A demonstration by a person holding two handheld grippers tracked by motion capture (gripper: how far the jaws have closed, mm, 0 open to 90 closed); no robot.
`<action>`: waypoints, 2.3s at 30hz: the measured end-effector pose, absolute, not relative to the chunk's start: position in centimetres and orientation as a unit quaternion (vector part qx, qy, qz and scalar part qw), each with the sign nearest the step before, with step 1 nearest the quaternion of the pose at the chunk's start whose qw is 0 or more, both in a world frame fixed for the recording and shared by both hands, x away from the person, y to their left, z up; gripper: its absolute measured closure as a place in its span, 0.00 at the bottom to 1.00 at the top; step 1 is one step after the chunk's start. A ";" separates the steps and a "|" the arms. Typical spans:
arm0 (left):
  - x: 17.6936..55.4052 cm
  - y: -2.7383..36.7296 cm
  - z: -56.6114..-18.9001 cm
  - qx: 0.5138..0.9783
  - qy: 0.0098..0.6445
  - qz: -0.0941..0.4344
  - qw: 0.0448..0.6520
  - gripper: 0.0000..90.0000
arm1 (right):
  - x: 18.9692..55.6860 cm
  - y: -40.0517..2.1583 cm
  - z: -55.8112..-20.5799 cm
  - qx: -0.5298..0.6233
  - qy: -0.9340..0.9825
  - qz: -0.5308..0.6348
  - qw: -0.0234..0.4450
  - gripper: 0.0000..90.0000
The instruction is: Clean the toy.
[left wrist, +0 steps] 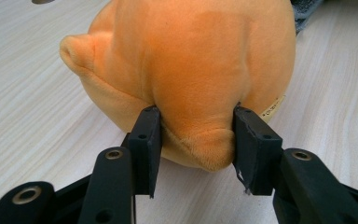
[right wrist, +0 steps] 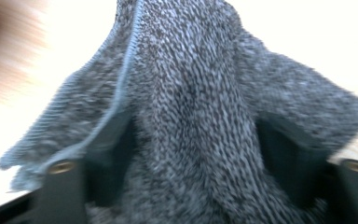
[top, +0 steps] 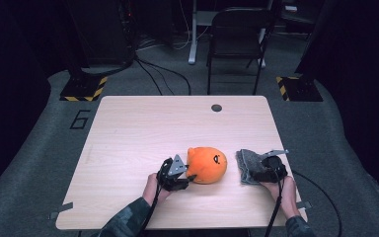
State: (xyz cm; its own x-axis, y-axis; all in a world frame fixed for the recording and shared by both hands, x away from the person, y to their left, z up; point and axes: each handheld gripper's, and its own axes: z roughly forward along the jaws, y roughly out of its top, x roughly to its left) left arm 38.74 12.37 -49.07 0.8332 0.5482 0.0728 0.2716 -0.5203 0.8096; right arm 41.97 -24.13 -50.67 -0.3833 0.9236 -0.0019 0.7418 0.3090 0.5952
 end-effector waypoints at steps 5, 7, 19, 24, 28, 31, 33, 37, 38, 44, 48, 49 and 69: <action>38.7 12.3 -49.1 0.856 0.240 0.162 0.427 0.63 | 41.7 -23.9 -50.5 0.518 0.791 0.276 0.172 0.71; 38.7 12.3 -49.1 0.856 0.240 0.163 0.428 0.64 | 41.8 -23.9 -50.5 0.514 0.792 0.281 0.174 0.77; 38.8 12.5 -49.0 0.855 0.245 0.161 0.428 0.72 | 41.0 -23.5 -47.3 0.499 0.779 0.339 0.169 0.80; 38.7 12.5 -48.9 0.851 0.251 0.160 0.433 0.72 | 40.3 -22.2 -44.1 0.478 0.774 0.379 0.172 0.80; 38.7 12.4 -48.8 0.849 0.255 0.157 0.436 0.73 | 39.8 -20.7 -42.1 0.458 0.776 0.399 0.172 0.80; 38.7 12.4 -48.8 0.847 0.257 0.156 0.438 0.73 | 39.4 -19.0 -40.9 0.442 0.781 0.409 0.165 0.80; 38.6 12.3 -48.7 0.846 0.260 0.156 0.438 0.73 | 39.3 -17.6 -40.4 0.431 0.789 0.409 0.157 0.80; 38.5 12.2 -48.5 0.846 0.260 0.158 0.437 0.73 | 39.4 -14.7 -40.0 0.405 0.805 0.407 0.148 0.79; 38.5 12.2 -48.5 0.845 0.263 0.158 0.437 0.73 | 39.5 -13.7 -40.0 0.398 0.812 0.402 0.145 0.79; 38.4 12.0 -48.3 0.845 0.259 0.161 0.439 0.73 | 40.3 -10.3 -40.1 0.384 0.822 0.398 0.134 0.77; 38.4 12.1 -48.2 0.844 0.263 0.160 0.439 0.73 | 40.8 -8.6 -41.3 0.377 0.838 0.366 0.148 0.74; 38.5 12.1 -48.3 0.844 0.264 0.160 0.439 0.73 | 40.8 -8.4 -41.6 0.378 0.837 0.365 0.151 0.73; 38.2 11.8 -48.2 0.844 0.258 0.173 0.438 0.78 | 39.6 -6.1 -42.1 0.328 0.842 0.375 0.207 0.80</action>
